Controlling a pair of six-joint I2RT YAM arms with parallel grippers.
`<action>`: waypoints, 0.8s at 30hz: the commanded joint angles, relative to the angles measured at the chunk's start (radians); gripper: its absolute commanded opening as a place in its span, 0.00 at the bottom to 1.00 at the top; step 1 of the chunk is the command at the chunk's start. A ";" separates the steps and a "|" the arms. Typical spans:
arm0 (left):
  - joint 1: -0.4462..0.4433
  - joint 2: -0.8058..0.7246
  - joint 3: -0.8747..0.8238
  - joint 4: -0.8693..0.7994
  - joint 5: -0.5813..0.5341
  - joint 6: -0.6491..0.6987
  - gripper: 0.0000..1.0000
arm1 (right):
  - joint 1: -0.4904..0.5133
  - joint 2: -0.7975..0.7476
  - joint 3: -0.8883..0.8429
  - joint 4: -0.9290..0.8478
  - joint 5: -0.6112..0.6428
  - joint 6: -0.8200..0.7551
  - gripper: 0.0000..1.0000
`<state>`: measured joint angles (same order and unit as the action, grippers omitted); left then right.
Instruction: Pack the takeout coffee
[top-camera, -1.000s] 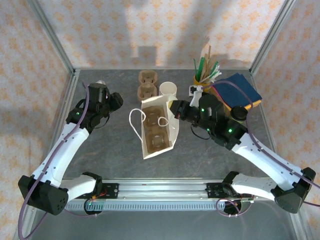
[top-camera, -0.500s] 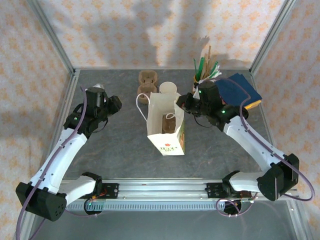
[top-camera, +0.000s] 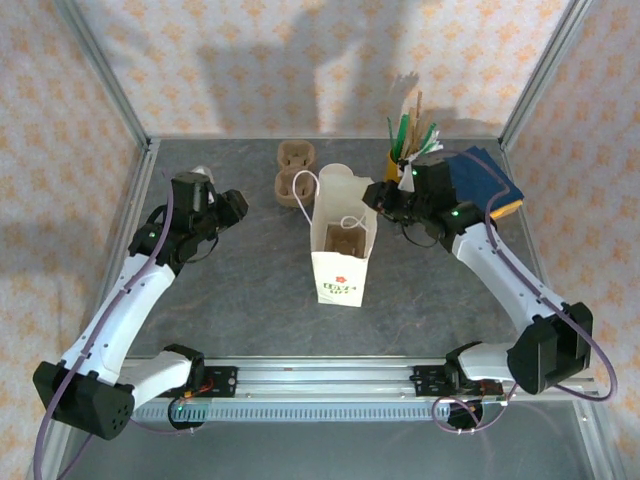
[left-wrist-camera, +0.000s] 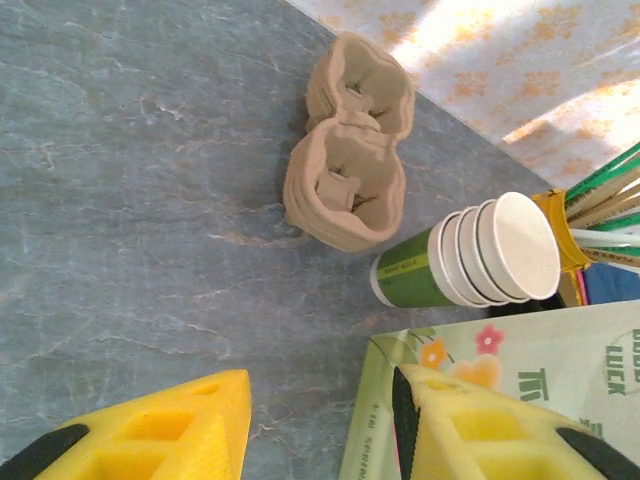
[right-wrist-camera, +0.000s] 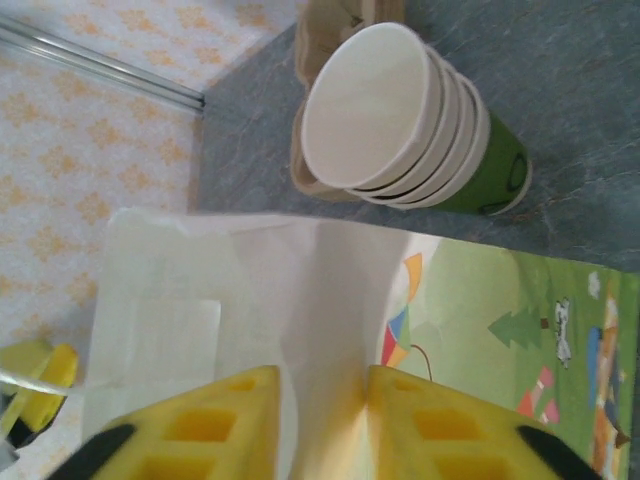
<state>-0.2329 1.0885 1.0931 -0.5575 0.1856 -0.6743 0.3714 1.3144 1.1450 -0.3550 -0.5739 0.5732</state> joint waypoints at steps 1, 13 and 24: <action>0.007 0.006 0.061 0.039 0.020 -0.006 0.45 | -0.015 0.000 0.063 -0.046 0.040 -0.073 0.37; 0.008 0.075 0.017 0.167 0.064 0.023 0.71 | -0.180 -0.218 0.078 -0.215 0.512 -0.183 0.79; 0.008 0.151 -0.079 0.268 0.024 0.133 0.81 | -0.484 -0.192 0.032 -0.415 0.431 -0.222 0.87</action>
<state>-0.2329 1.2343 1.0500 -0.3691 0.2241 -0.5842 -0.0940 1.1103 1.1851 -0.6765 -0.1490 0.3916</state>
